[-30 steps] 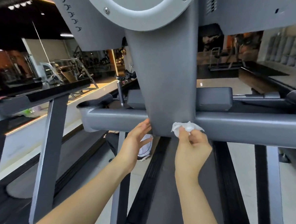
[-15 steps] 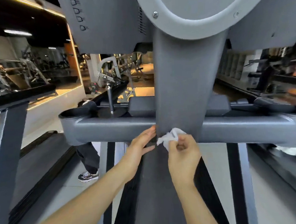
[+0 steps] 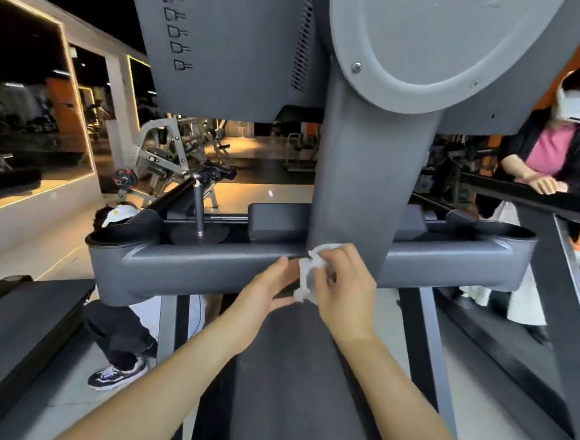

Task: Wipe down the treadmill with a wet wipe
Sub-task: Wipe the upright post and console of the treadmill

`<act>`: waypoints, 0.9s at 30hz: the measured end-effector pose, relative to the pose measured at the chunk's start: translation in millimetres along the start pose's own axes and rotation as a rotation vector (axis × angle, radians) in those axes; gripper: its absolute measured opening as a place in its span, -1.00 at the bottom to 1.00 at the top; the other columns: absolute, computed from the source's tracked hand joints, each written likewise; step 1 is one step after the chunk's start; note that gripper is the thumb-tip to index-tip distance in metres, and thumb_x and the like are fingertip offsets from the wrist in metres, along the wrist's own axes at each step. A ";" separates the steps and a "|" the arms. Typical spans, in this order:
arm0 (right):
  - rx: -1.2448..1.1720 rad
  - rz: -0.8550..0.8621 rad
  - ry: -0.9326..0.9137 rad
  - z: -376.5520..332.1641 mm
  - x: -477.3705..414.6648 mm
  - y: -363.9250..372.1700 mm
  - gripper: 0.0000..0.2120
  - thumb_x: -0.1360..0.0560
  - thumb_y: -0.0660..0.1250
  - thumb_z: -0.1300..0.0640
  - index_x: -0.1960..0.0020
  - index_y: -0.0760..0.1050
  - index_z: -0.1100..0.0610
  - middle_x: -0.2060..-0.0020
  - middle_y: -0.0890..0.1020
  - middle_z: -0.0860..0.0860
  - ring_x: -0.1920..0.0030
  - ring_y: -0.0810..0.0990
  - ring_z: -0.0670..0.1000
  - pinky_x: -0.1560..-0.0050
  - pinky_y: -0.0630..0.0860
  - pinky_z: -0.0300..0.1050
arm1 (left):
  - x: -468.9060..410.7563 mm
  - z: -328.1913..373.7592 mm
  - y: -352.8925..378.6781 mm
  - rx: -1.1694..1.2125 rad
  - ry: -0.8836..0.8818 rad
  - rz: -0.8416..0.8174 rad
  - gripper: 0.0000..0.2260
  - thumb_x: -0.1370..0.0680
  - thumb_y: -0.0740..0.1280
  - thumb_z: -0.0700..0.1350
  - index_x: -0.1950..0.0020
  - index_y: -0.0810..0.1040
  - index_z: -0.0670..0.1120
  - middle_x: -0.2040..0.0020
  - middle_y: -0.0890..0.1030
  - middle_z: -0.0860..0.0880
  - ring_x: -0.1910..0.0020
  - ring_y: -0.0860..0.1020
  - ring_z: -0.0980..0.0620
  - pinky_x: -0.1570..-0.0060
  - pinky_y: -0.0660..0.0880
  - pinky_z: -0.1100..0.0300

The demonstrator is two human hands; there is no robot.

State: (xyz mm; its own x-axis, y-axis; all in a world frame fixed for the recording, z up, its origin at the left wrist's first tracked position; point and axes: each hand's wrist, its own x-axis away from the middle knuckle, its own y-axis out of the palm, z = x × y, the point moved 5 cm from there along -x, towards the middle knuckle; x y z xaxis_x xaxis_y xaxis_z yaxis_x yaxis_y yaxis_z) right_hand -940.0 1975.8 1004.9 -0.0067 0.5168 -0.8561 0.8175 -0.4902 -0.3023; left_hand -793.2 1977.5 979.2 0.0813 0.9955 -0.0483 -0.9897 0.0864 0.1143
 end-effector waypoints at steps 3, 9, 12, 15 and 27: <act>0.162 0.179 -0.264 -51.1 -67.1 -36.6 -0.88 -0.51 0.31 0.20 0.00 0.60 0.13 0.08 0.59 0.00 0.12 0.55 0.02 0.31 0.40 -0.15 | -1.5 8.3 -4.5 -0.070 0.027 0.014 -0.51 -0.60 0.19 0.29 -0.39 0.54 0.04 -0.36 0.61 0.03 -0.34 0.55 0.16 -0.37 0.48 0.03; 0.360 0.171 -0.349 -49.7 -60.1 -16.7 -0.73 -0.43 0.38 0.32 -0.12 0.62 0.16 0.19 0.60 0.03 0.29 0.54 0.05 0.48 0.41 -0.14 | -0.9 58.1 -4.5 -0.082 0.162 0.104 -0.65 -0.71 0.15 0.15 -0.21 0.64 0.01 -0.18 0.71 -0.03 -0.19 0.65 0.06 -0.24 0.57 0.07; 0.436 0.031 -0.376 -9.1 -1.4 16.0 -0.66 -0.41 0.42 0.34 -0.17 0.63 0.18 0.26 0.51 0.00 0.36 0.48 0.01 0.51 0.48 -0.09 | 0.2 68.3 -7.4 -0.143 0.207 0.151 -0.64 -0.73 0.11 0.10 -0.29 0.61 -0.02 -0.20 0.68 -0.03 -0.20 0.63 0.08 -0.20 0.57 0.14; 0.447 -0.047 -0.410 7.6 19.9 23.9 -0.73 -0.53 0.34 0.17 -0.21 0.63 0.17 0.24 0.50 -0.01 0.34 0.47 0.01 0.42 0.48 -0.10 | 0.9 68.3 -9.7 -0.258 0.217 0.148 -0.67 -0.72 0.16 0.11 -0.29 0.62 0.02 -0.20 0.67 0.03 -0.22 0.61 0.12 -0.23 0.54 0.13; 0.556 0.406 -0.702 -97.7 -132.5 -78.4 -0.79 -0.40 0.27 0.41 0.10 0.61 0.18 0.33 0.49 0.07 0.38 0.44 0.12 0.29 0.13 -0.12 | -4.0 102.0 -2.1 -0.103 0.281 0.212 -0.68 -0.73 0.18 0.03 -0.11 0.68 -0.08 -0.11 0.72 -0.09 -0.14 0.67 -0.02 -0.22 0.59 0.00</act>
State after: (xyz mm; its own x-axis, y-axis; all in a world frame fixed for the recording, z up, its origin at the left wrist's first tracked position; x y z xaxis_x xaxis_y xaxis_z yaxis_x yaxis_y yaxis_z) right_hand -947.0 2014.3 1182.9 -0.2732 -0.2103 -0.9387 0.4468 -0.8919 0.0698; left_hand -779.5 1977.3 1080.4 -0.1484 0.9403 -0.3064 -0.9889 -0.1393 0.0515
